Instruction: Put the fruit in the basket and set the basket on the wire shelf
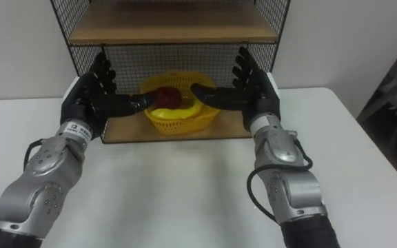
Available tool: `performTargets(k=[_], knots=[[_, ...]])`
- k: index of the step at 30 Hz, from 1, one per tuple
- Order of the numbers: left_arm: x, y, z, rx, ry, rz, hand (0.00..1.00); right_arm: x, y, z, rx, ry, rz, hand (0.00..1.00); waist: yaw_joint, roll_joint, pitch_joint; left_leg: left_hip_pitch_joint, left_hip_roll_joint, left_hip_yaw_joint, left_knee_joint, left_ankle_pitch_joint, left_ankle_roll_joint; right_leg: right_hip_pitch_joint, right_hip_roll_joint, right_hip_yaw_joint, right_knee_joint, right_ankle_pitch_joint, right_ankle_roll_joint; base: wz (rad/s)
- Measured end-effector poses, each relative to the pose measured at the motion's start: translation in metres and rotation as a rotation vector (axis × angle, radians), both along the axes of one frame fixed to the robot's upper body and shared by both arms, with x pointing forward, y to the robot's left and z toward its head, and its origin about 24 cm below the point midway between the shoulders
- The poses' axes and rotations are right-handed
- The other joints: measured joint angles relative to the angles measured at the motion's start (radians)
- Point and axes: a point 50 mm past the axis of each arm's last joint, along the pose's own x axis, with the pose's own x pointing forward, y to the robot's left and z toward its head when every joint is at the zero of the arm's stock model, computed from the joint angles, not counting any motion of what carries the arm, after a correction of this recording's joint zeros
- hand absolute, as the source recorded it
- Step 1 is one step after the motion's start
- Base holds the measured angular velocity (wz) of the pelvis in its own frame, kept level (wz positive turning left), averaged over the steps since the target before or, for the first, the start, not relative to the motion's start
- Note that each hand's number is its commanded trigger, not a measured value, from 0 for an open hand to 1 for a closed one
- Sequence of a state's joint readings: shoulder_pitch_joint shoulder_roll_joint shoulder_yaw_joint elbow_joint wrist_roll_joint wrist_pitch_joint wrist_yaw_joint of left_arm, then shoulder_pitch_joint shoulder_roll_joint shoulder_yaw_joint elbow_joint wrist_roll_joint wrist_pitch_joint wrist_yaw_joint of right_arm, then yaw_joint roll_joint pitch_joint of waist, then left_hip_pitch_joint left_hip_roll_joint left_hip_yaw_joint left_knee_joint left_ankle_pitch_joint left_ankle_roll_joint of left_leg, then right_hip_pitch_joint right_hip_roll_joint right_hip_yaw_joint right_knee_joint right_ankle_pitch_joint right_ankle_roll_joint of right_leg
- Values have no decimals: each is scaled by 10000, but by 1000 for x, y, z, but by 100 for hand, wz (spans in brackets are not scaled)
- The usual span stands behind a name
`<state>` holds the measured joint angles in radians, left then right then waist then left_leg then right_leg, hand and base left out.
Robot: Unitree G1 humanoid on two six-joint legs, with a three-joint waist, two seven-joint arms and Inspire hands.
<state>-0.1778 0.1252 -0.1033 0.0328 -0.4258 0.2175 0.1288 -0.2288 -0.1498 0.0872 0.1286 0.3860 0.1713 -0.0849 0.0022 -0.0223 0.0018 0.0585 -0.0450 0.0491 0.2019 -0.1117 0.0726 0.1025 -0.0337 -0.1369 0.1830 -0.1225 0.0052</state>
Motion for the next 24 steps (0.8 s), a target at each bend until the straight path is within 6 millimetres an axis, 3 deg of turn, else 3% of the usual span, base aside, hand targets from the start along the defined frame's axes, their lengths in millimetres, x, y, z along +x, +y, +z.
performTargets(k=[5, 16, 24], knots=[[-4, 0, 4, -57, -412, -110, 0, -5, 1, 8, -41, -430, 245, 0, -7, 41, 26, -5, 2, 6, -4, 1, 0, 15, 2, -5, 0, 2, -3, 0], [-35, -1, -16, -497, -262, -571, 0, -32, 1, 5, -88, -938, 618, 0, -114, 101, -7, -115, 7, 34, -3, 1, -1, -123, 53, 68, 35, -6, 4, 0], [-91, 8, -64, -684, 1530, -557, 0, -76, -7, -38, -405, 380, 639, 0, 37, 68, -12, -148, 60, 212, 41, -53, -1, -220, 38, 247, 65, -43, -45, -7]])
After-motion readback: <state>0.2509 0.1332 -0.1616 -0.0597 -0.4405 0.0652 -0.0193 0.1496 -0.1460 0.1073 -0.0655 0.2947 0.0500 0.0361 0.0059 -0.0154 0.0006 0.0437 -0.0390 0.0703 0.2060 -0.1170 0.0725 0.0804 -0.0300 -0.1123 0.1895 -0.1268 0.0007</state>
